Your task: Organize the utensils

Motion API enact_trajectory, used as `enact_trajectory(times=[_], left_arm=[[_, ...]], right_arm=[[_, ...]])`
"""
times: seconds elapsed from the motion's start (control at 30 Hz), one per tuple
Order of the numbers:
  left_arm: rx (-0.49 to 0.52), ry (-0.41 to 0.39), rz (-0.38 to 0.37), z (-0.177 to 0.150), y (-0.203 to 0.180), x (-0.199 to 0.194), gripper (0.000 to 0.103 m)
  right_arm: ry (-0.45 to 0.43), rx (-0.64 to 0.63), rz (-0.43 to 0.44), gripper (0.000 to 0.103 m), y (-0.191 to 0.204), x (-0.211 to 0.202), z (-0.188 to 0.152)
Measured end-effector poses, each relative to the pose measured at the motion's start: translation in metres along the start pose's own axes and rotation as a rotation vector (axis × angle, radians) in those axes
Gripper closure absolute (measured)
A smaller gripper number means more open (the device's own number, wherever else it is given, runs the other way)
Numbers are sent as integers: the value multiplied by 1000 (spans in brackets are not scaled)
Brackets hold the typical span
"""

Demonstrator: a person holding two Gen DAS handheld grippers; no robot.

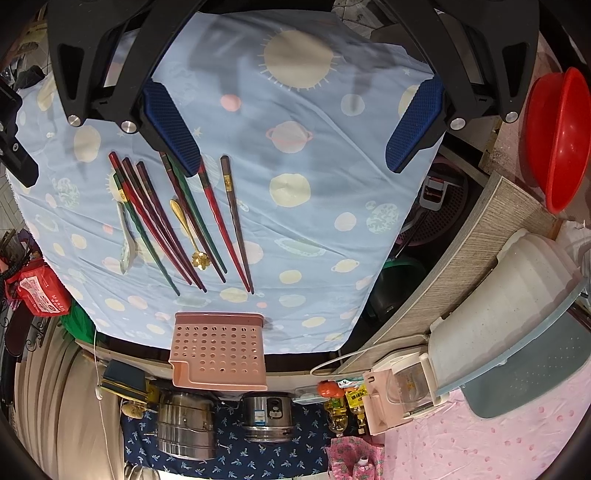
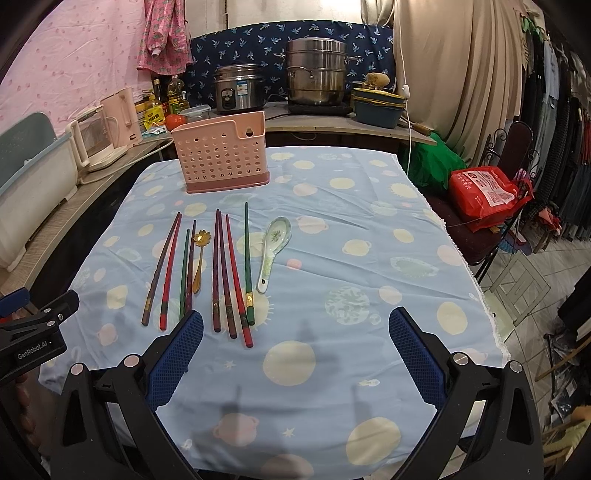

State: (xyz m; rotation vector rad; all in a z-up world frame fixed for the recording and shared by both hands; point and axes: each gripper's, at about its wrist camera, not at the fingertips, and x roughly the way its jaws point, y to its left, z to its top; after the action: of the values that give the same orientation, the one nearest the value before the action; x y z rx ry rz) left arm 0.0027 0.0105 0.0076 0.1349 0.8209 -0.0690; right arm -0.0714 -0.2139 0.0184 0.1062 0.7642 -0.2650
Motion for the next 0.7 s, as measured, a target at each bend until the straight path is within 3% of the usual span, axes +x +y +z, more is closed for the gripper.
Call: enact_trajectory(times=[0.7], left_arm=[[-3, 17, -5, 5, 0, 2, 7]], right_arm=[[4, 0, 1, 6, 4, 1, -1]])
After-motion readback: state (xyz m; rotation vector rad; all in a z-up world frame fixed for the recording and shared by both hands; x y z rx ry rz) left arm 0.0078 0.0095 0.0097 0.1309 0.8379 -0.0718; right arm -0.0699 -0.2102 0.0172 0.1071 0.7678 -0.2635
